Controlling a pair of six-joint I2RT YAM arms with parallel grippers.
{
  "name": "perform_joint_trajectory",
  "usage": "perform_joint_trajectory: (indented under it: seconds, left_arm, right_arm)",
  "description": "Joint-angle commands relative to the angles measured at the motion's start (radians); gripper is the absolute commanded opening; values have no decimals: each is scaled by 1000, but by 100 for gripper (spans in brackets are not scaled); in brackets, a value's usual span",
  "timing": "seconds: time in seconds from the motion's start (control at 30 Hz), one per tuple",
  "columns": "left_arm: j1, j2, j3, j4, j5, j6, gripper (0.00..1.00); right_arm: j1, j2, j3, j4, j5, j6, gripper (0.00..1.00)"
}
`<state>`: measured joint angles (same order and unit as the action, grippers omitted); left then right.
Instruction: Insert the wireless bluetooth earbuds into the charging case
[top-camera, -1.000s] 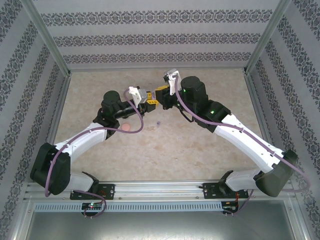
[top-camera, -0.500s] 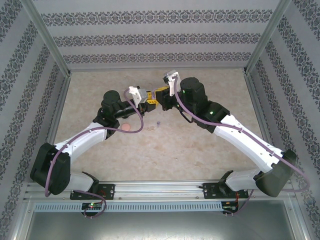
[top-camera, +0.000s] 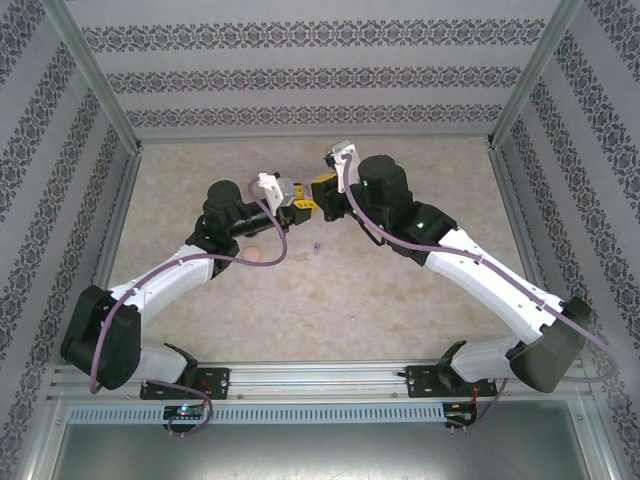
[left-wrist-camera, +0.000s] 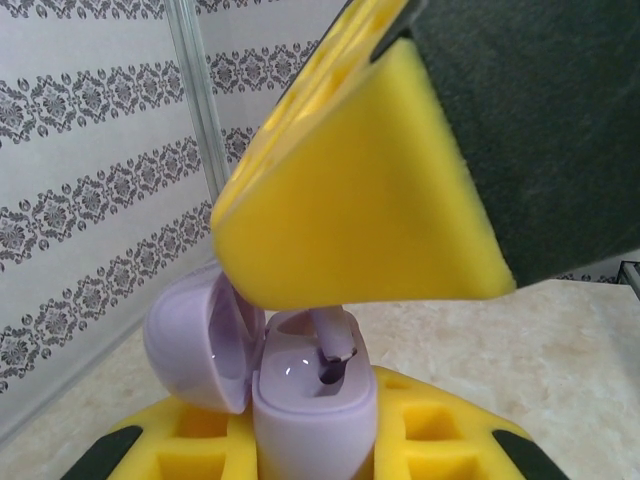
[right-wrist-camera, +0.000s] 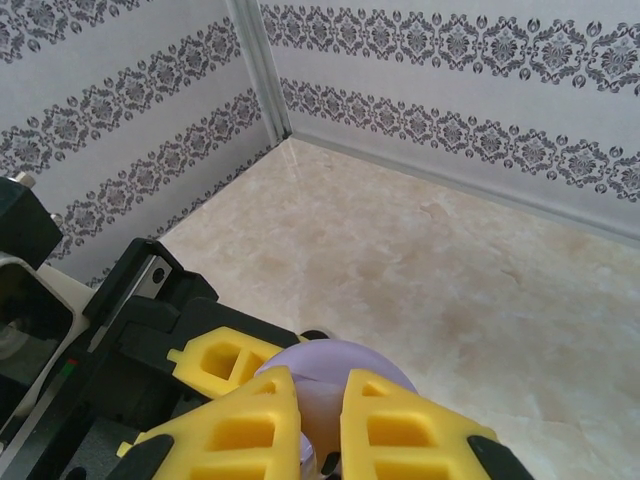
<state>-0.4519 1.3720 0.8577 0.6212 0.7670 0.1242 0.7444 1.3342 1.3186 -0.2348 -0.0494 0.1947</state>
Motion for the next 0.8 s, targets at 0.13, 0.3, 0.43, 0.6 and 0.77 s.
perform_joint_trajectory:
  seconds: [0.13, 0.3, 0.43, 0.6, 0.77]
  left_arm:
    - [-23, -36, 54, 33, 35, 19, 0]
    - [-22, -38, 55, 34, 34, 19, 0]
    - [-23, -37, 53, 28, 25, 20, 0]
    - [-22, -37, 40, 27, -21, 28, 0]
    - [-23, -40, -7, 76, -96, 42, 0]
  right_arm:
    - [42, 26, -14, -59, -113, -141, 12]
    - [59, 42, -13, -77, -133, -169, 12]
    - [58, 52, 7, -81, -91, -137, 23]
    - [36, 20, 64, -77, -57, -17, 53]
    - [-16, -90, 48, -50, -36, 130, 58]
